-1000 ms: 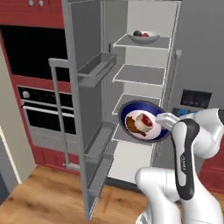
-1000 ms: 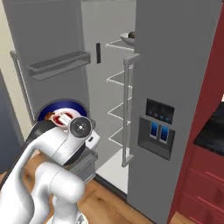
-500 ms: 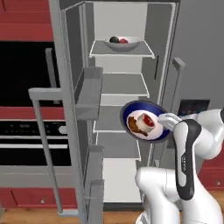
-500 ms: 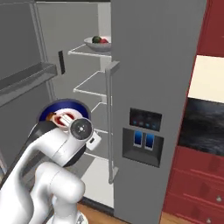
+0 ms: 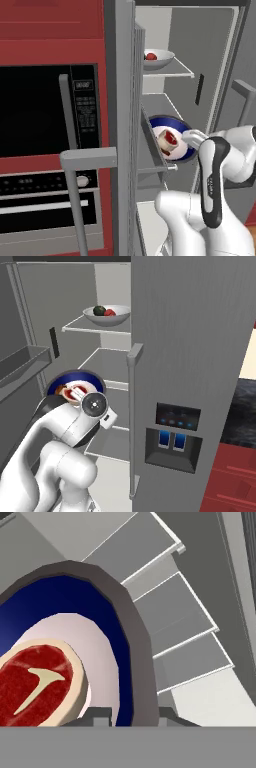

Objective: Place the bowl with the squash and bell pepper on the top shelf of the fridge. Place the bowl with the steak and chicken drumstick on the second highest shelf of the fridge.

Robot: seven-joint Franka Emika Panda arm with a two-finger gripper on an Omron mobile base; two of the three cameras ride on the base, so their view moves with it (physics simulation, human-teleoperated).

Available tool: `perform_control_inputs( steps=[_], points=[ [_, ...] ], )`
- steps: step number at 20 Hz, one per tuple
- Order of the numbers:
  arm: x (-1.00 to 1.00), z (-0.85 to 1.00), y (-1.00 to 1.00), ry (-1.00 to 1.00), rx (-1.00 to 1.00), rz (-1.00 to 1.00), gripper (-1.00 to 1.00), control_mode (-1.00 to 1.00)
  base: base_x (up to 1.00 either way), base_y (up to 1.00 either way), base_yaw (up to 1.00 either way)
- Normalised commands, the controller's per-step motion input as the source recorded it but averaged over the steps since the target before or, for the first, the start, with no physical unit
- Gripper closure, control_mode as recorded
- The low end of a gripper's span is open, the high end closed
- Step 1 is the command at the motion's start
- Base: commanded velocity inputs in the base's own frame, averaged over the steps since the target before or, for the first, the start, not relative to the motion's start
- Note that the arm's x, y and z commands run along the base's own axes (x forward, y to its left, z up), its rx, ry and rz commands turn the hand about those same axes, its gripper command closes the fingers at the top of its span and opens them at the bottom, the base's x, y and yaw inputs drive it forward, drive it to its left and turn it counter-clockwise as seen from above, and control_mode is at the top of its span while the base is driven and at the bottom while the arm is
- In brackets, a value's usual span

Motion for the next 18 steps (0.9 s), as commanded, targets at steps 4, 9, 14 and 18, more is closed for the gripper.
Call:
perform_control_inputs(
  steps=[4, 9, 14, 18],
  points=[
    [0.83, -0.47, 0.05, 0.16, -0.01, -0.49, 1.00, -1.00, 0.00, 0.00, 0.00],
    [0.98, 0.05, 0.30, 0.05, 0.08, -0.45, 1.00, -1.00, 0.00, 0.00, 0.00],
    [0.80, 0.21, 0.00, 0.16, 0.09, -0.16, 1.00, -1.00, 0.00, 0.00, 0.00],
    [0.70, 0.42, 0.00, 0.11, 0.07, -0.10, 1.00, -1.00, 0.00, 0.00, 0.00]
  ],
)
